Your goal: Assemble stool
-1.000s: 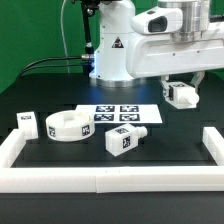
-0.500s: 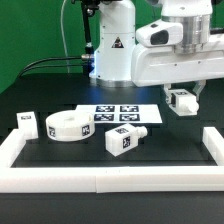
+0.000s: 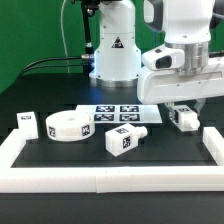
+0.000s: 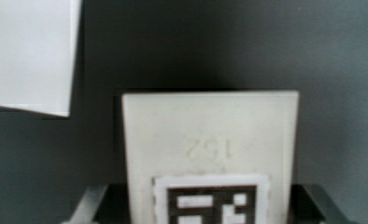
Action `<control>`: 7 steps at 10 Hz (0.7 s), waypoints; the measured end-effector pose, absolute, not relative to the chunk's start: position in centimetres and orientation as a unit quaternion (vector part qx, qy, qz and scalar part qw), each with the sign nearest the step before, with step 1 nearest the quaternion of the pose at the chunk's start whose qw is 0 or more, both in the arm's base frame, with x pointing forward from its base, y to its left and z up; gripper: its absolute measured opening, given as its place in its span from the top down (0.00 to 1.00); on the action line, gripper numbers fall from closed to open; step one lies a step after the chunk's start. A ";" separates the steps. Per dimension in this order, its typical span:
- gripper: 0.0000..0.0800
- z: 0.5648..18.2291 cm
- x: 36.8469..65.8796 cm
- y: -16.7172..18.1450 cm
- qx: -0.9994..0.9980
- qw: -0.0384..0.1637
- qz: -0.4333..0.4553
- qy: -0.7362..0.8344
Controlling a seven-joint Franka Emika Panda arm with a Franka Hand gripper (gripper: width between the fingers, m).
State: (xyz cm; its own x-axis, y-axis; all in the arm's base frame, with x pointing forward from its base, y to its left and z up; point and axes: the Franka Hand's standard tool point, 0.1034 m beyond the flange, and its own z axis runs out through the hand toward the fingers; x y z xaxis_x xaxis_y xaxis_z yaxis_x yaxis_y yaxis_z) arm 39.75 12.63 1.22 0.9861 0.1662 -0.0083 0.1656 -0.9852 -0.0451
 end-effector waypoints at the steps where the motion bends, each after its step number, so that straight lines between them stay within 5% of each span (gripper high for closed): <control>1: 0.58 1.2 39.8 12.6 -0.996 0.022 0.006 -0.083; 2: 0.58 1.4 39.8 12.6 -0.996 0.022 0.009 -0.085; 3: 0.32 2.8 40.1 12.4 -0.995 0.020 0.017 -0.091; 6: 0.20 9.1 41.8 8.2 -0.990 0.033 0.037 -0.129; 7: 0.20 9.9 42.6 6.5 -0.988 0.035 0.033 -0.145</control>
Offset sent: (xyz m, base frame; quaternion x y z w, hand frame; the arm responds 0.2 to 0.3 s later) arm 0.0076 -0.0193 0.0731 0.0392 -0.0468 -0.0195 0.9979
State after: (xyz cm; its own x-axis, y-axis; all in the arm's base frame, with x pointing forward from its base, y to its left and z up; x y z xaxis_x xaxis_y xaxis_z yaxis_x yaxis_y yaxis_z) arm 42.58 6.54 9.92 0.9557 0.2894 -0.0546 0.2847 -0.9553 -0.0795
